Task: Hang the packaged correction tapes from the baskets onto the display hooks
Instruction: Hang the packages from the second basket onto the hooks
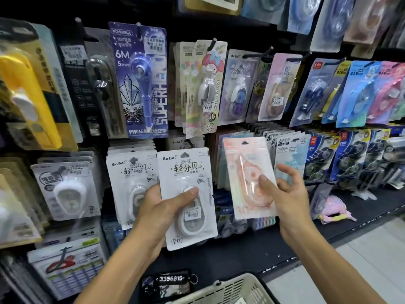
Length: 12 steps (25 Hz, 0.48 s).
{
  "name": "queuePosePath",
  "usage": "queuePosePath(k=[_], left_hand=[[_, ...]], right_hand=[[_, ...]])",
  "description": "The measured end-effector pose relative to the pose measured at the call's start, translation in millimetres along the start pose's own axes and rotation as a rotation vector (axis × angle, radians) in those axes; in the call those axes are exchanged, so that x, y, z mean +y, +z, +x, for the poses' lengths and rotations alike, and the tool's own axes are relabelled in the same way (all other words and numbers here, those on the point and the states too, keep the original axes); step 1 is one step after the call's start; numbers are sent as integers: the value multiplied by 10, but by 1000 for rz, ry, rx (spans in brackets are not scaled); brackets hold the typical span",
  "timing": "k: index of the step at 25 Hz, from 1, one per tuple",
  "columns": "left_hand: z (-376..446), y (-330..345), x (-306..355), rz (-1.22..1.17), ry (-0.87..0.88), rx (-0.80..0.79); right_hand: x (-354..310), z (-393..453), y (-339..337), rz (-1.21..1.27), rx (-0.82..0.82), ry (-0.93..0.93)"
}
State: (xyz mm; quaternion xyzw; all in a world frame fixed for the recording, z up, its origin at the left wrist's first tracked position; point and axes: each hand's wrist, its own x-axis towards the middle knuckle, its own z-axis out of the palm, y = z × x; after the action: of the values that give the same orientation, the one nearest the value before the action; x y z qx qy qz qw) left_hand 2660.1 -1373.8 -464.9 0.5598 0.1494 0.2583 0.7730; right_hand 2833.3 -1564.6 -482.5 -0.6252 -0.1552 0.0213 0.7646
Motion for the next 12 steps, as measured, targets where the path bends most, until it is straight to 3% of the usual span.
queuePosePath(k=[4,9,12], left_hand=[[19,-24,15,-10,23,65],[38,-47,4,-44,10,103],[46,-54,-12,-41,8,105]], right_hand=[[100,1,-118,-113,56,-26],[109,-81,-140,-77,168,-43],[13,-33,-127,-108,104,-43]])
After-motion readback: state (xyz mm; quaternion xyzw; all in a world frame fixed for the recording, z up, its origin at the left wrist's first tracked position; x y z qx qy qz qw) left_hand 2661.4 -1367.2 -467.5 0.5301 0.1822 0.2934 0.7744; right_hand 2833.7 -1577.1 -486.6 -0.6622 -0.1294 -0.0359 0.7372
